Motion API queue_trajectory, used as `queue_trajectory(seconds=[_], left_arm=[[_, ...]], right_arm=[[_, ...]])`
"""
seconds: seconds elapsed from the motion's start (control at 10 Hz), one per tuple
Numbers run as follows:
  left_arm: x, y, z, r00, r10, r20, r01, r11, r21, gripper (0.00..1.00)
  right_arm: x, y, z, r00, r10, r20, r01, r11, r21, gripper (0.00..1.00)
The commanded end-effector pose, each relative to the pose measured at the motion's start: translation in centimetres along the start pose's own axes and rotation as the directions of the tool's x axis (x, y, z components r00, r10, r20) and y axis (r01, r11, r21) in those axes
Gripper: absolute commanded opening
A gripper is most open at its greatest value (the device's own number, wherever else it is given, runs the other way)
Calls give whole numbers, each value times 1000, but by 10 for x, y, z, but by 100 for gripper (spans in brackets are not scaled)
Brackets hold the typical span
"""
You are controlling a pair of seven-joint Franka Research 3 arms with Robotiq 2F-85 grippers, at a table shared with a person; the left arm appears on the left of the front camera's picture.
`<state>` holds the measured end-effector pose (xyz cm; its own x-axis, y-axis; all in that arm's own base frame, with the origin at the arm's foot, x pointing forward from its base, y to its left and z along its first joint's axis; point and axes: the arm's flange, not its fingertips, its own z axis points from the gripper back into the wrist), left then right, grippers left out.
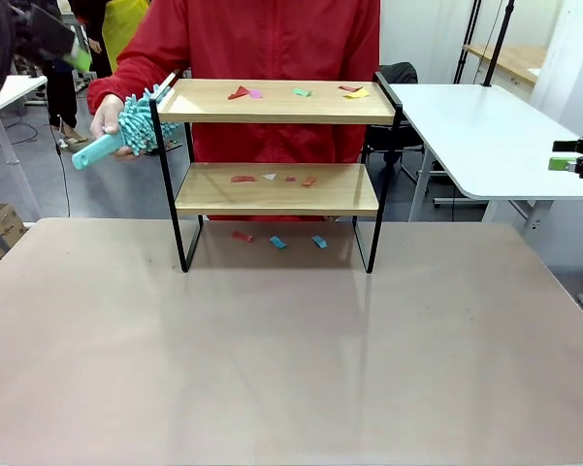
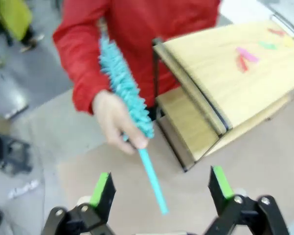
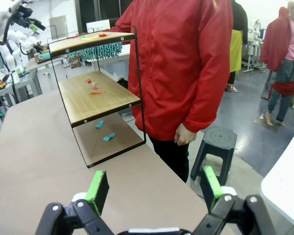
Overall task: Clean the shelf.
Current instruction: Pick up the Duster handed by the human.
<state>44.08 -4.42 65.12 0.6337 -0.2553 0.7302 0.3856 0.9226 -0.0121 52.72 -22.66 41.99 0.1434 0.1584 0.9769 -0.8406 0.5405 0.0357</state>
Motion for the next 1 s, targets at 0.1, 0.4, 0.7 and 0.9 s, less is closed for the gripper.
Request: queue_trajectory(seconds=[0.1, 0.4, 0.7, 0.9], left_arm=[[-4, -13, -20, 987, 83, -138, -69, 992, 105, 100], [-9, -6, -25, 992, 72, -101, -60, 992, 113, 100], [-17, -16, -36, 986, 38, -161, -21, 994, 104, 100], [-28, -17, -47, 986, -5, -169, 25, 992, 120, 100]], right_arm=[[2, 0, -1, 1000, 3, 1, -3, 1000, 1, 100], [2, 0, -1, 1000, 3, 1, -3, 1000, 1, 100], [2, 0, -1, 1000, 3, 1, -3, 1000, 1, 100], [2, 0, -1, 1000, 3, 1, -3, 1000, 1, 100]])
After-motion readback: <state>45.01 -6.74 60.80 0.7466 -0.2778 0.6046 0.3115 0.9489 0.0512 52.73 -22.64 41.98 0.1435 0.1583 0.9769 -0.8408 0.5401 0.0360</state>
